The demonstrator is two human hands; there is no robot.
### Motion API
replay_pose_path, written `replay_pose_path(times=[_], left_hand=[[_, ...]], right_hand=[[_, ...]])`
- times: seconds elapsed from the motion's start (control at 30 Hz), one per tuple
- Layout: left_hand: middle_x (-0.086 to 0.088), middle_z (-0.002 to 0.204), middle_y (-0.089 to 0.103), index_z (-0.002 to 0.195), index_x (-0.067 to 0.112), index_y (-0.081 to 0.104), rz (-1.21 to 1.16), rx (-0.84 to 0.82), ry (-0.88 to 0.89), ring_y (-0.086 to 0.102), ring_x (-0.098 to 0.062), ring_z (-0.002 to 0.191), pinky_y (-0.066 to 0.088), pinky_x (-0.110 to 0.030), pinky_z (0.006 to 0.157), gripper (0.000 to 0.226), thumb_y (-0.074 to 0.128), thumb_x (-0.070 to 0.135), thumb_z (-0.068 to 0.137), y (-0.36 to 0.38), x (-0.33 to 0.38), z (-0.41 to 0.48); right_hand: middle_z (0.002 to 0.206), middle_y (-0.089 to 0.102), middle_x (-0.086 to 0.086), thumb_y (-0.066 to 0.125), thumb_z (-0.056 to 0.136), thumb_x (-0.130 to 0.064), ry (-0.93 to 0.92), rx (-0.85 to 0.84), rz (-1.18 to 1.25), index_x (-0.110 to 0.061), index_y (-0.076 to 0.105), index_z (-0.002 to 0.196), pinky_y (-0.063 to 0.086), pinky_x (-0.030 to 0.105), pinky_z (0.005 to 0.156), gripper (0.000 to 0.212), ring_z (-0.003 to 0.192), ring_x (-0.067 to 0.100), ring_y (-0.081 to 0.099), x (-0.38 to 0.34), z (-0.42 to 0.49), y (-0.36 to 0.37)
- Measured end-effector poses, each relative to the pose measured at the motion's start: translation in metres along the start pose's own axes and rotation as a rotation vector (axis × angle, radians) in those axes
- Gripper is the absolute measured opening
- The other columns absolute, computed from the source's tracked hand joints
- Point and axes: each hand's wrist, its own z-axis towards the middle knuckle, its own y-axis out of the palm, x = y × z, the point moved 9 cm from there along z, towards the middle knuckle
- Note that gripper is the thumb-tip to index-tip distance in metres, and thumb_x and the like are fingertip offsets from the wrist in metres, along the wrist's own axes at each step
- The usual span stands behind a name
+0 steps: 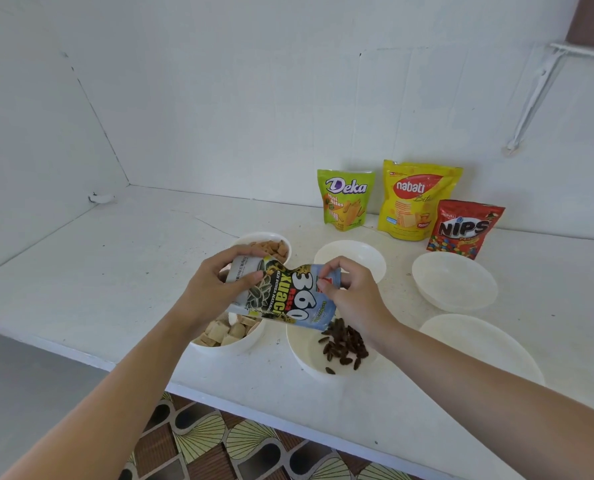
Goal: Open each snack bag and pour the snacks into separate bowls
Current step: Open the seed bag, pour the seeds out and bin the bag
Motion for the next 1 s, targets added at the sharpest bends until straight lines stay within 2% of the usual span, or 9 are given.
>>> replay_pose_path(times=[0.17, 0.27, 0.4, 0.47, 0.53, 1.0], left_hand=[[-0.008, 0.116, 0.071, 0.113, 0.019, 0.071, -0.020, 0.026, 0.025, 0.072, -0.034, 0.103, 0.061, -0.060, 0.079, 0.023, 0.070, 0.008, 0.092, -0.003, 0.011, -0.001], [-0.006, 0.116, 0.071, 0.110, 0.021, 0.072, 0.025, 0.013, 0.037, 0.073, -0.030, 0.103, 0.062, -0.056, 0.079, 0.023, 0.070, 0.007, 0.092, -0.001, 0.018, 0.000], [-0.005, 0.114, 0.072, 0.109, 0.024, 0.073, 0.083, -0.005, 0.023, 0.073, -0.027, 0.102, 0.064, -0.050, 0.076, 0.024, 0.071, 0.007, 0.092, 0.004, 0.019, -0.001], [-0.004, 0.113, 0.072, 0.107, 0.025, 0.074, 0.096, -0.005, 0.023, 0.073, -0.026, 0.100, 0.065, -0.045, 0.073, 0.024, 0.071, 0.006, 0.093, 0.006, 0.020, -0.002], [-0.005, 0.113, 0.072, 0.106, 0.026, 0.074, 0.100, -0.003, 0.024, 0.074, -0.025, 0.099, 0.065, -0.042, 0.072, 0.024, 0.070, 0.006, 0.093, 0.006, 0.021, -0.002], [-0.006, 0.108, 0.072, 0.109, 0.023, 0.073, 0.116, -0.008, 0.053, 0.073, -0.026, 0.098, 0.064, -0.046, 0.074, 0.022, 0.070, 0.008, 0.093, 0.007, 0.037, -0.002]], right_hand=[[0.095, 0.071, 0.008, 0.055, 0.098, -0.006, -0.088, 0.026, -0.062, -0.016, 0.056, 0.093, 0.057, 0.026, 0.059, 0.012, 0.090, 0.017, 0.070, -0.011, 0.003, 0.002], [0.097, 0.072, 0.009, 0.057, 0.097, -0.007, -0.061, 0.009, -0.068, -0.017, 0.053, 0.092, 0.059, 0.032, 0.059, 0.012, 0.091, 0.022, 0.071, -0.002, 0.006, 0.004], [0.095, 0.071, 0.011, 0.058, 0.097, -0.008, -0.010, -0.009, -0.093, -0.017, 0.050, 0.090, 0.056, 0.029, 0.056, 0.014, 0.090, 0.026, 0.071, 0.010, 0.004, 0.004], [0.100, 0.072, 0.011, 0.058, 0.097, -0.008, 0.004, -0.013, -0.077, -0.020, 0.050, 0.088, 0.062, 0.040, 0.064, 0.017, 0.092, 0.026, 0.072, 0.013, 0.003, 0.004], [0.102, 0.073, 0.011, 0.058, 0.097, -0.009, 0.006, -0.011, -0.068, -0.021, 0.049, 0.087, 0.062, 0.044, 0.069, 0.018, 0.094, 0.026, 0.072, 0.014, 0.002, 0.003], [0.101, 0.073, 0.013, 0.059, 0.097, -0.010, -0.009, -0.002, -0.022, -0.020, 0.049, 0.087, 0.062, 0.046, 0.070, 0.017, 0.093, 0.025, 0.072, 0.003, 0.000, 0.000]])
